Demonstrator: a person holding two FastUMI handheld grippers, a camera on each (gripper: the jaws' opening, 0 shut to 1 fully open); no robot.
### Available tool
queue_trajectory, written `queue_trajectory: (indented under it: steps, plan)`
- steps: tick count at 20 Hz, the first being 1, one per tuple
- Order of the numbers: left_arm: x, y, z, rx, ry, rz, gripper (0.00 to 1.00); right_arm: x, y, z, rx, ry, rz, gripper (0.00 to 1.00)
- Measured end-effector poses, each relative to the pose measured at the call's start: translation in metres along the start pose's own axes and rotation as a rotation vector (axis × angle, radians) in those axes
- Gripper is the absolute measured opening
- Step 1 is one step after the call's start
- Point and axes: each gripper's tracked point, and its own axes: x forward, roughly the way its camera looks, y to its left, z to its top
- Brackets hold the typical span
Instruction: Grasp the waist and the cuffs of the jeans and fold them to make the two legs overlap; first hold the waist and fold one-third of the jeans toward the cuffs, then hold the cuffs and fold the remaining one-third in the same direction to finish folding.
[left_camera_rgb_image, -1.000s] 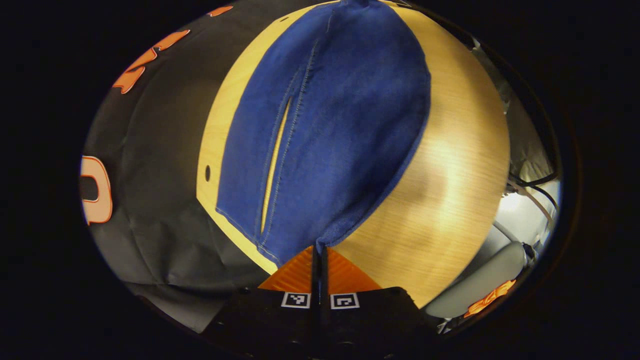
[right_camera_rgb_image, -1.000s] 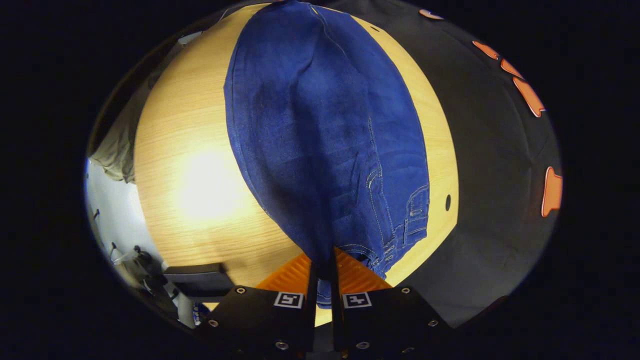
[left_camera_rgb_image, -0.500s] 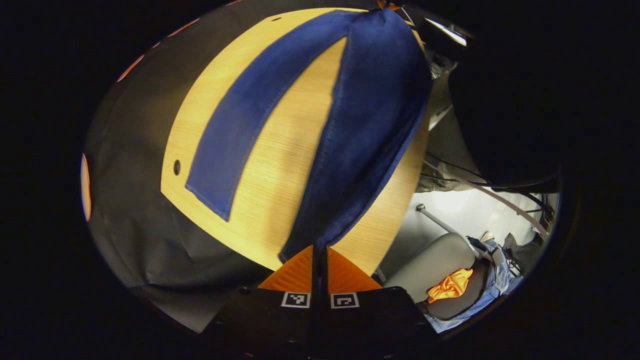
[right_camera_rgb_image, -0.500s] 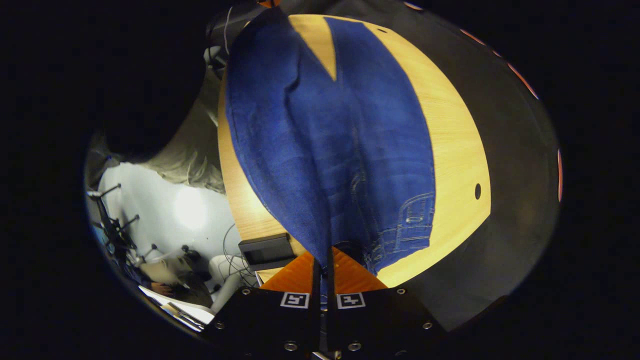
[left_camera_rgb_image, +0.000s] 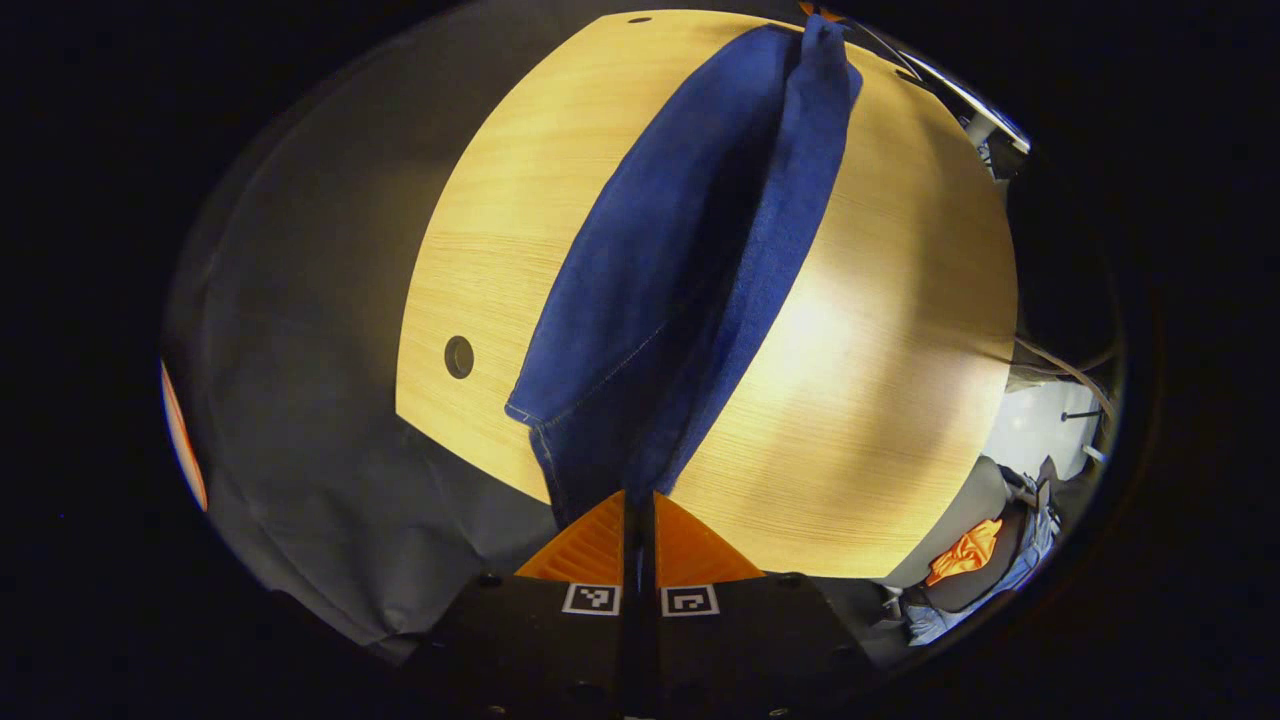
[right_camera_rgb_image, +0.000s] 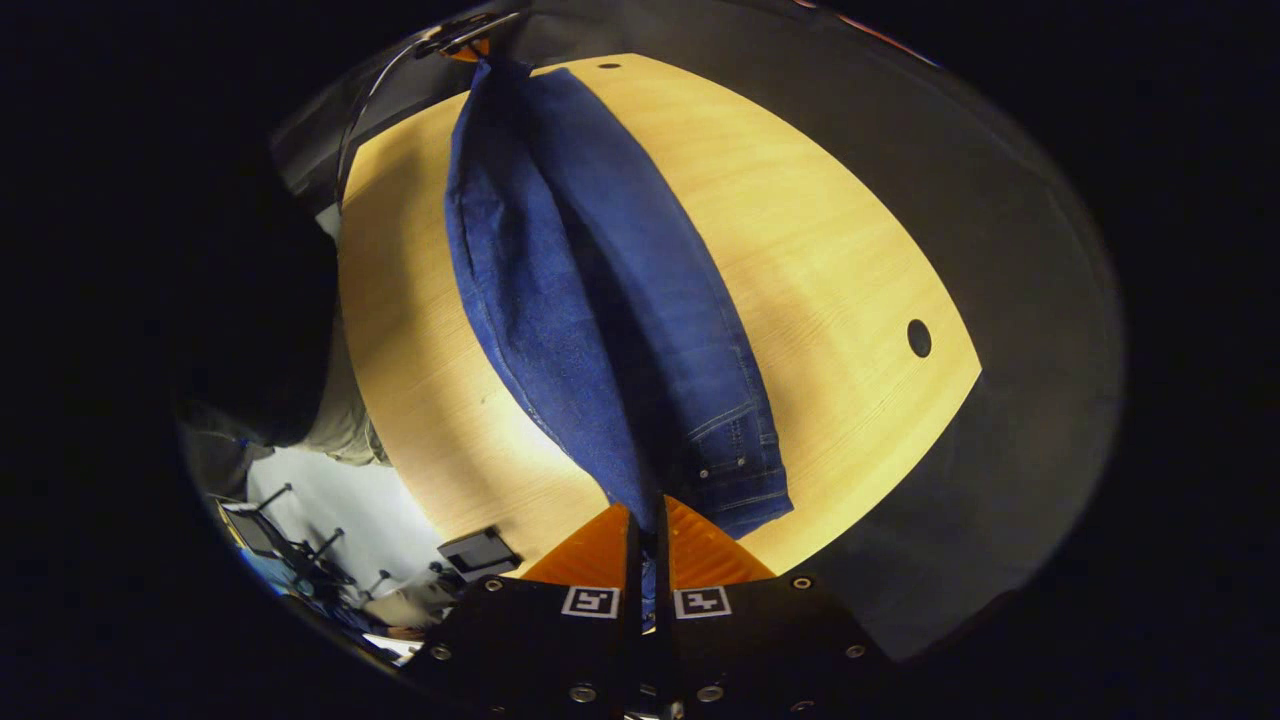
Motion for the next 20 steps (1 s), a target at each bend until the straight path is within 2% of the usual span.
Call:
queue_trajectory:
  steps: [3, 6, 10, 12, 14, 15, 16, 17, 20]
  plan:
    - [0.037, 0.025, 0.011, -0.021, 0.019, -0.046, 0.01, 0.027, -0.022, 0.014, 0.071, 0.013, 0.014, 0.06]
    - [0.076, 0.048, 0.022, -0.010, 0.037, -0.051, 0.01, 0.059, -0.041, 0.021, 0.112, 0.034, 0.012, 0.06]
    - [0.119, 0.078, 0.042, -0.002, 0.021, 0.011, 0.01, 0.089, -0.061, 0.030, 0.162, 0.037, -0.013, 0.06]
    - [0.136, 0.096, 0.055, 0.006, -0.001, 0.070, 0.01, 0.099, -0.070, 0.034, 0.188, 0.033, -0.046, 0.06]
    - [0.145, 0.105, 0.061, 0.001, 0.013, 0.095, 0.03, 0.105, -0.077, 0.033, 0.207, 0.027, -0.084, 0.06]
    - [0.152, 0.109, 0.063, 0.005, 0.026, 0.102, 0.04, 0.112, -0.082, 0.033, 0.211, 0.026, -0.110, 0.14]
    - [0.160, 0.116, 0.063, -0.004, 0.040, 0.119, 0.20, 0.107, -0.089, 0.032, 0.215, 0.023, -0.141, 0.17]
    - [0.165, 0.124, 0.065, -0.009, 0.051, 0.146, 0.20, 0.111, -0.096, 0.031, 0.225, 0.022, -0.165, 0.38]
    - [0.174, 0.149, 0.072, -0.061, 0.036, 0.241, 1.00, 0.104, -0.107, 0.027, 0.273, -0.015, -0.210, 0.99]
